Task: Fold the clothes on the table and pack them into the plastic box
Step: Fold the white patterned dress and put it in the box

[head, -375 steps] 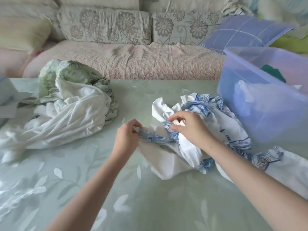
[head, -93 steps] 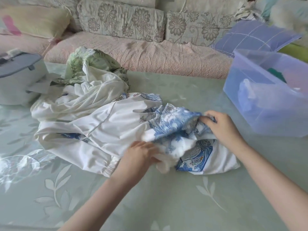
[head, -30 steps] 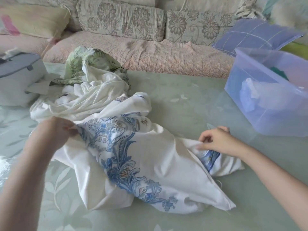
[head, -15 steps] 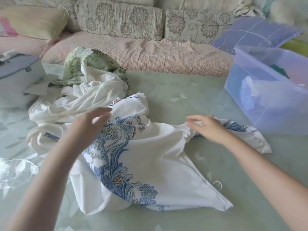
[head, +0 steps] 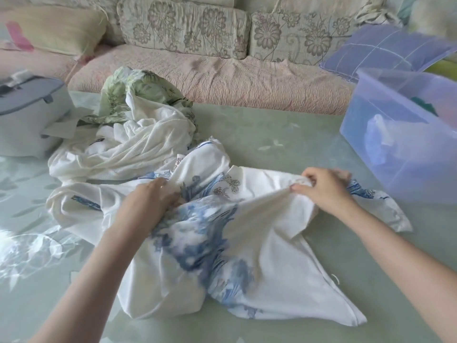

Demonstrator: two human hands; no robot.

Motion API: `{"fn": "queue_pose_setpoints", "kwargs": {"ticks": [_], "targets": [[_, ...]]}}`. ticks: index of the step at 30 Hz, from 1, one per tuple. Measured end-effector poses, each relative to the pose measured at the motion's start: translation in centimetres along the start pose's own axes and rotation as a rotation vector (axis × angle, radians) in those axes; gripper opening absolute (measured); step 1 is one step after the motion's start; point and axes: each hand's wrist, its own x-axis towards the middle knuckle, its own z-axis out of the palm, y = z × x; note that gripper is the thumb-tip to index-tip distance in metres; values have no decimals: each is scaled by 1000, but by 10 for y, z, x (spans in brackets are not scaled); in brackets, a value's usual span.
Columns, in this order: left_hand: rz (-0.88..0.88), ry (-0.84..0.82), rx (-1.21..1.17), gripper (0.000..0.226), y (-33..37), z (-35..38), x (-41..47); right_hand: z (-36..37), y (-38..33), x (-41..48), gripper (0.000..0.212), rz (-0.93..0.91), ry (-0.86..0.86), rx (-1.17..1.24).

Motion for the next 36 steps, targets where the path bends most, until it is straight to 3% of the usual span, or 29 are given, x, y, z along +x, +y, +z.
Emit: {"fn": "queue_pose_setpoints", "kwargs": {"ticks": [1,3,5,6,9,10,11,14,15,17,19,21,22,24,25,27,30,36], "targets": [[3,46,-19,25,1,-2,-1,-11,6,2,27,46,116,-41],[-30,135,-54,34,2,-10,-2,-28,17,5,21,122,332,-144],[-54,218,-124,39,3,-22,-3,-39,19,4,16,178,384,-175],[-75,222,-146,42,3,-27,-4,-40,21,5,15,208,290,-210],[-116,62,-66,57,4,-34,-4,-40,12,3,32,240,-342,-522],[-104,-4,-23,61,4,-33,-5,-39,8,3,33,221,-415,-500],[-81,-56,11,61,4,-32,-5,-37,3,6,30,188,-426,-435],[-21,-217,133,55,4,-26,-5,-24,-20,17,44,107,-167,-104],[-8,-284,190,54,5,-25,-5,-17,-30,25,50,86,-166,9],[8,-392,246,55,7,-24,-7,2,-50,32,59,104,-339,183],[13,-436,226,51,8,-26,-9,25,-64,31,56,82,-487,139],[26,-339,134,41,9,-29,-10,46,-69,28,25,-34,-453,-58],[39,-204,105,40,8,-28,-9,48,-72,24,21,-84,-410,-109],[95,70,69,46,7,-24,-7,46,-68,18,23,-123,-423,-6],[118,116,5,46,10,-21,-6,42,-65,14,20,-129,-450,121],[142,67,-119,43,18,-14,-7,32,-64,-1,15,-239,-483,273],[145,34,-162,49,28,-6,-7,34,-69,-30,15,-393,-456,120],[-9,-192,-107,90,67,11,36,43,-73,-53,25,-470,-358,59]]}}
